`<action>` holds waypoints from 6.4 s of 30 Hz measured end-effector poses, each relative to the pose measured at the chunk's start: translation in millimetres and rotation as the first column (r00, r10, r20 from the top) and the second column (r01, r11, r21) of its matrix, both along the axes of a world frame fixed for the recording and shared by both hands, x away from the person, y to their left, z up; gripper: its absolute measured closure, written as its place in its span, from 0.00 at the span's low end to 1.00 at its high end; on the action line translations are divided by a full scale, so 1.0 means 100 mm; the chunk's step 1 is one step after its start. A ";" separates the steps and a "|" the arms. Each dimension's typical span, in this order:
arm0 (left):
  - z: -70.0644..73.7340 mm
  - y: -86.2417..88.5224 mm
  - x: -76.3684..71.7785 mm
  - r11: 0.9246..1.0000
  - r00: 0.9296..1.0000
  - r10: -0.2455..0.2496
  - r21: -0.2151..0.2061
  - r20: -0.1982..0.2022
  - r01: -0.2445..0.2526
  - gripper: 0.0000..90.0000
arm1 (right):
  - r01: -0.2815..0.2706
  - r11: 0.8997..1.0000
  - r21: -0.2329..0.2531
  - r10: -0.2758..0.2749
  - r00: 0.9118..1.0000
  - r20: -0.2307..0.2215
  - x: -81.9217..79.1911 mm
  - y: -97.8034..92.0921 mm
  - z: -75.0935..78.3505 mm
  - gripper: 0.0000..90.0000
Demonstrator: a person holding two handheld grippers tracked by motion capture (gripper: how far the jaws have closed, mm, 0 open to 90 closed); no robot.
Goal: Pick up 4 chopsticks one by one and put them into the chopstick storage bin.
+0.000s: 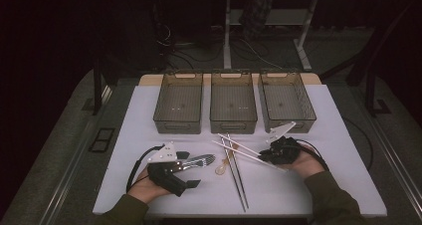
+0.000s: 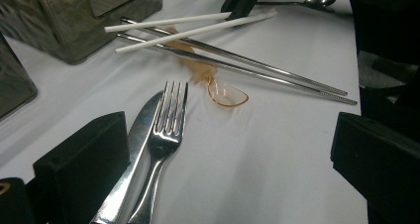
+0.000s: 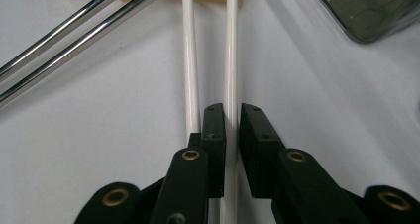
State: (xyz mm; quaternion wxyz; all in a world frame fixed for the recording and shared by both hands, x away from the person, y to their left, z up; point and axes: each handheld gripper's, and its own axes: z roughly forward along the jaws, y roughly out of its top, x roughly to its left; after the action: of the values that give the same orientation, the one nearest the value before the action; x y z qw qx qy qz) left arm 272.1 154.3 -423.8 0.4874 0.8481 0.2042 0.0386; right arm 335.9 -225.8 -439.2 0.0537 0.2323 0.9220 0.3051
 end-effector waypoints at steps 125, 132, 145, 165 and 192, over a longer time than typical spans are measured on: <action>-0.02 0.01 0.01 1.000 1.000 0.006 -0.016 0.000 -0.006 0.00 | 0.193 0.924 0.331 -0.227 0.972 0.067 0.50 1.06 1.02 0.93; -0.02 0.02 0.01 1.000 1.000 0.006 -0.023 0.002 -0.006 0.00 | 0.203 0.921 0.332 -0.241 0.967 0.077 0.61 1.26 1.09 0.93; -0.01 0.03 0.01 1.000 1.000 0.002 -0.030 0.001 -0.002 0.01 | 0.217 0.923 0.318 -0.256 0.963 0.088 0.84 1.73 1.10 0.93; 0.01 0.05 0.00 0.999 1.000 0.004 -0.053 -0.004 -0.004 0.01 | 0.257 0.925 0.280 -0.290 0.953 0.084 1.20 2.30 0.91 0.93; 0.01 0.06 0.00 0.999 1.000 0.000 -0.049 -0.009 0.000 0.01 | 0.292 0.943 0.162 -0.300 0.954 0.022 1.34 2.57 0.47 0.92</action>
State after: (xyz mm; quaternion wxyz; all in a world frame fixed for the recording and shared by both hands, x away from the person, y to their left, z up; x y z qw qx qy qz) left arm 272.6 160.2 -423.1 0.5070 0.8362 0.2070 0.0299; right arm 470.0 31.1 -391.7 0.1020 0.3644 0.8483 0.3703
